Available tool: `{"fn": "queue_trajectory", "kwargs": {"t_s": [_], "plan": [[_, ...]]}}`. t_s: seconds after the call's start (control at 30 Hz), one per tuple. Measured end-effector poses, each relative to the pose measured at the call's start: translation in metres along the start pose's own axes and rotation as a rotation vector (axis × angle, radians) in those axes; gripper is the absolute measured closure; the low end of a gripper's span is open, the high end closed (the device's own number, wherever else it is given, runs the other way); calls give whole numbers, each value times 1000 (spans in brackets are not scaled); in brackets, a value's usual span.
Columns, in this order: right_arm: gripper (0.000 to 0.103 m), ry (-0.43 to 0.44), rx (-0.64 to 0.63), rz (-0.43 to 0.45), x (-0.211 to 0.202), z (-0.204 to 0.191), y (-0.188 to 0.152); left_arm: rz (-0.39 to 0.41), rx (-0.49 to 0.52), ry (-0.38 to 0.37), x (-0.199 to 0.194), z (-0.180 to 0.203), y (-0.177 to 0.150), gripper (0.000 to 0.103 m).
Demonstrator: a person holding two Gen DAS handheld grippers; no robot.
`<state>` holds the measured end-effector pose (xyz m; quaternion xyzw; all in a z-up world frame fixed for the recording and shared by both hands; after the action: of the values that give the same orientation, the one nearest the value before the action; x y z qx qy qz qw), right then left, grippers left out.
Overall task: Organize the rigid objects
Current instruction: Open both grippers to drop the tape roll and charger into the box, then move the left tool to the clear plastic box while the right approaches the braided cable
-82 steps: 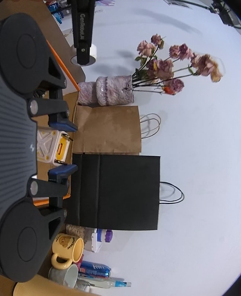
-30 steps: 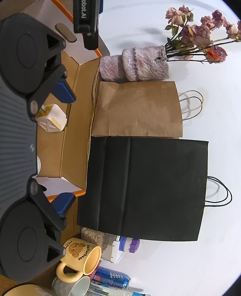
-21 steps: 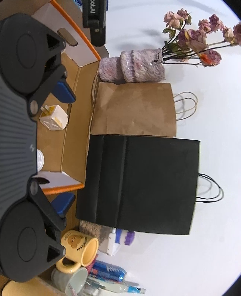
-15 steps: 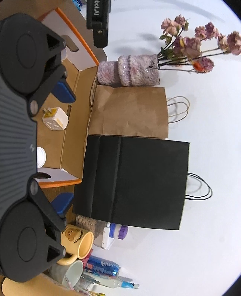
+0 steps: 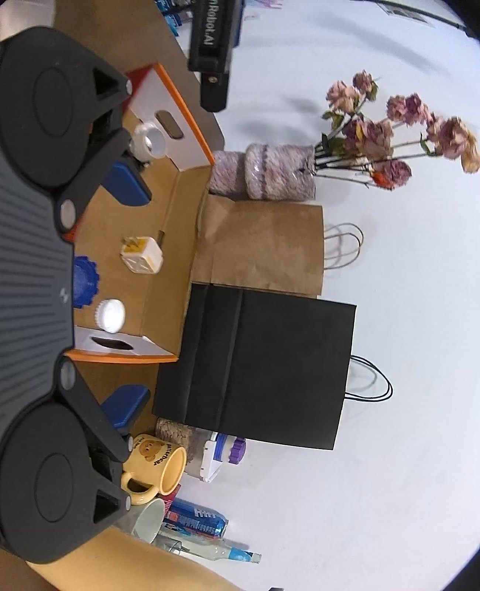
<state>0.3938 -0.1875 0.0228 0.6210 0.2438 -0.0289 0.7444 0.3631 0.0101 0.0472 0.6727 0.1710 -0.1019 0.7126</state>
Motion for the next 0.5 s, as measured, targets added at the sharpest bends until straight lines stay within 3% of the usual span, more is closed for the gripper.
{"fn": "queue_trajectory", "kwargs": {"t_s": [0.5], "plan": [[0,35,-26,-148,-45,-8,-76,-88,34,8,-51,-4,-56,0]]}}
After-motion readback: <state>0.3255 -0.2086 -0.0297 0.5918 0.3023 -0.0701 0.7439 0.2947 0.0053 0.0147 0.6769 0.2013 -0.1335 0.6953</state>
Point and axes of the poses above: each gripper's, at about its wrist camera, not at the fingertips, and x roughly the way its jaws point, z to its right, y to its top, the point moved 8 cm from there along x, roughly the way its jaws point, and after that the axes turned 2 degrees about -x, right-handed, at the moved point
